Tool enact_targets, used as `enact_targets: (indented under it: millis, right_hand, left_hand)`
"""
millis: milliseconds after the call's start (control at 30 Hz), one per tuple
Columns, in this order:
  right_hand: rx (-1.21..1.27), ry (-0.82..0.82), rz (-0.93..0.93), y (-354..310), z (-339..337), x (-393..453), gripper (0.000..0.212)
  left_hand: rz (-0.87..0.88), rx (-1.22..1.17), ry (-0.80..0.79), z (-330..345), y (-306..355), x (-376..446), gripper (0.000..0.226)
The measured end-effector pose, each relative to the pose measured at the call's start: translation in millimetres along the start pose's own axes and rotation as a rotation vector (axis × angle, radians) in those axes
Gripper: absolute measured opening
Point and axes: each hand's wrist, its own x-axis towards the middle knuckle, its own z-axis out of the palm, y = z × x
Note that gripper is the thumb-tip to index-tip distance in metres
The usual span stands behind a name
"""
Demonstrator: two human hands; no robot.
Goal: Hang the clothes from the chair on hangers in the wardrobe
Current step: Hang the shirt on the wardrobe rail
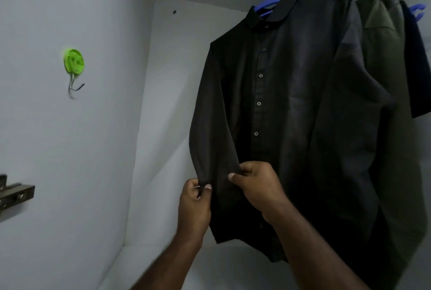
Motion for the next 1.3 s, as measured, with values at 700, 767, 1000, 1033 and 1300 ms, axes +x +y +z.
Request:
enact_targets:
  millis: [700, 767, 1000, 1033, 1300]
  right_hand:
    - [-0.039, 0.112, 0.073, 65.8, -39.9, -1.8, 0.009]
    - [0.028, 0.121, 0.093, 72.0, -45.1, -2.2, 0.012]
    - [0.038, 0.156, 0.167, 91.8, -54.5, 3.5, 0.015]
    - [0.037, 0.172, 0.177, 94.2, -54.7, 5.0, 0.015]
    - [-0.279, 0.315, 0.124, 108.1, -50.0, 17.5, 0.020]
  left_hand:
    - [-0.360, -0.358, -0.245, 32.6, -24.0, -1.1, 0.012]
    - [-0.413, -0.451, -0.323, 32.6, -27.0, -0.9, 0.015]
    - [-0.500, -0.566, -0.338, 41.5, -48.3, 7.0, 0.017]
    - [-0.501, -0.573, -0.343, 43.6, -50.2, 8.8, 0.016]
    - [-0.517, -0.494, -0.324, 68.1, -74.2, 28.1, 0.014]
